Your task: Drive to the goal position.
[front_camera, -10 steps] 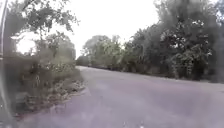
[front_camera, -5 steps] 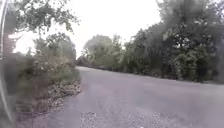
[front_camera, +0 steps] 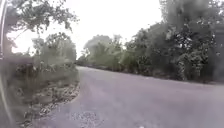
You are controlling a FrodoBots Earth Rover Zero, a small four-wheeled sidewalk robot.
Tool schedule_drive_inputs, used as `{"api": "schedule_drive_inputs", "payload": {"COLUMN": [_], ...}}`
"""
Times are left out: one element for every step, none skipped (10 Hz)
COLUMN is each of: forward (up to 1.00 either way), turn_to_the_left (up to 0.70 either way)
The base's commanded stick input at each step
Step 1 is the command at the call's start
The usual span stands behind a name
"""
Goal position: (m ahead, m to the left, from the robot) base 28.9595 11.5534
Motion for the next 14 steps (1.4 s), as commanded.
{"api": "schedule_drive_inputs", "payload": {"forward": [0.70, 0.70, 0.70, 0.70, 0.70, 0.70, 0.70, 0.70, 0.70, 0.70, 0.70, 0.70, 0.70, 0.70], "turn_to_the_left": [0.00, 0.00, 0.00, 0.00, 0.00, 0.00, 0.00, 0.00, 0.00, 0.00, 0.00, 0.00, 0.00, 0.00]}}
